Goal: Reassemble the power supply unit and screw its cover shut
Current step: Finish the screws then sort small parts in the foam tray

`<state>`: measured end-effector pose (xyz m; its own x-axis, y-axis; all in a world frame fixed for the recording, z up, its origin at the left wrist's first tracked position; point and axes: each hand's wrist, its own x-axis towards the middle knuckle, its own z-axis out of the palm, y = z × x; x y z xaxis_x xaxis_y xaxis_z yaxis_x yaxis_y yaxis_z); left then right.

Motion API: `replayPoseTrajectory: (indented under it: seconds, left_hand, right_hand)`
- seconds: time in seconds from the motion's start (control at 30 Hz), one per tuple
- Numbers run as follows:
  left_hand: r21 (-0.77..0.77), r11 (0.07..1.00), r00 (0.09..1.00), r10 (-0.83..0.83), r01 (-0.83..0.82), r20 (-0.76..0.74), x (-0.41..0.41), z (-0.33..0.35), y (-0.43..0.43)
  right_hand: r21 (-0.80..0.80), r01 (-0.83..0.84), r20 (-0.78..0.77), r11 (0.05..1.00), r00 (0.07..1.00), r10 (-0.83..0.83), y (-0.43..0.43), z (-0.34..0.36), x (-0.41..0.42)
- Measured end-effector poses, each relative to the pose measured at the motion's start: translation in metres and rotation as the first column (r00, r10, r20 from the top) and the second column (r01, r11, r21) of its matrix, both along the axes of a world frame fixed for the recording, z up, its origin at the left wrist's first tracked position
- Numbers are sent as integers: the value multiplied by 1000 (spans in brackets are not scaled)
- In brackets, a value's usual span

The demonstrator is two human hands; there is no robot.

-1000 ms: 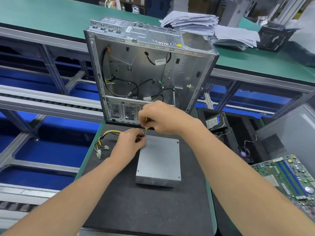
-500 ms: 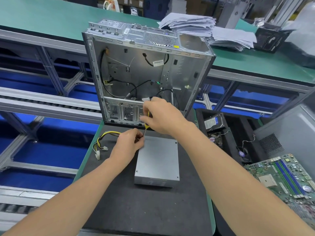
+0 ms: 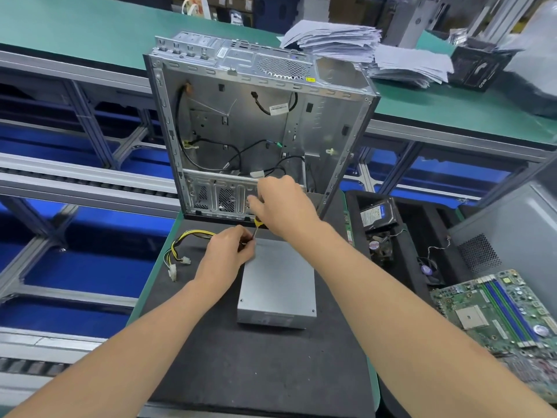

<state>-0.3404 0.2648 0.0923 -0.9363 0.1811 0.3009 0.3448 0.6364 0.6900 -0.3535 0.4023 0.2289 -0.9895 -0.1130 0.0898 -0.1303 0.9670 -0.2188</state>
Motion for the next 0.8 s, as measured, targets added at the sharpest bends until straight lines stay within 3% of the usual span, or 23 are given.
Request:
replayPoseTrajectory:
  seconds: [0.1,0.17,0.23,0.33,0.4,0.53,0.63,0.73,0.8]
  left_hand:
    - [5,1000,1000,7,-7,-9,1,2,2]
    - [-10,1000,1000,3,-3,-11,1,2,1]
    - [-23,1000,1000,-3,3,-6,-1,1,1]
    - [-13,1000,1000,-5,6,9,-1,-1,-1]
    - [3,1000,1000,0,0,15,0,-2,-1]
    - [16,1000,1000,0,0,15,0,-4,-1]
    - [11,1000,1000,4,-4,1,-1,-3,1]
    - [28,1000,1000,13,-13,4,0,-4,1]
    - [39,999,1000,20,-20,11,1,-4,1]
  right_hand:
    - [27,131,-17,991,991,-130,0,-4,-1]
    - [53,75,2,996,997,-75,4,-1,-2]
    - [58,-133,38,989,991,131,10,6,2]
    - [94,-495,108,864,868,485,21,17,8]
    - [84,-556,158,827,827,540,21,20,7]
    - [22,-437,99,899,896,433,13,14,5]
    - [8,-192,3,981,981,192,3,1,3]
    - [-67,83,14,994,996,-82,-1,-11,1]
    - [-74,123,28,990,992,-121,-2,-12,-1]
